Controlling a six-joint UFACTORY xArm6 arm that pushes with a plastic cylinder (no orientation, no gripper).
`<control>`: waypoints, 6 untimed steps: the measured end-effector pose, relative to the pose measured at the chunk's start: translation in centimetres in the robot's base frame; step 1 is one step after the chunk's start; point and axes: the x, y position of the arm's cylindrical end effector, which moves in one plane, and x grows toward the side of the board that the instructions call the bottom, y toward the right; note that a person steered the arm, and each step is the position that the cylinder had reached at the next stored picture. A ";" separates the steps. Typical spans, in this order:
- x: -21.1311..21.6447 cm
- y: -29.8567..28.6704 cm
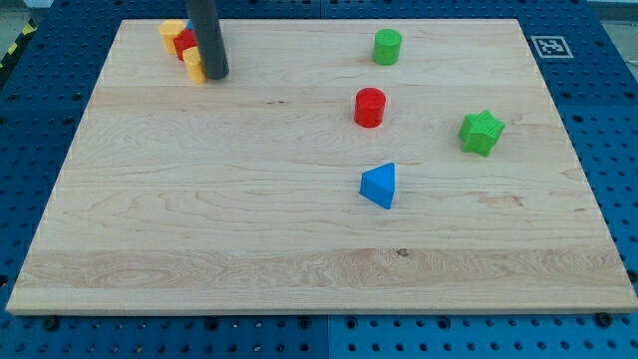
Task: Push the yellow heart into red star
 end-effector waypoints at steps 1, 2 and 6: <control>-0.6 -0.2; -0.6 -0.2; 4.7 12.5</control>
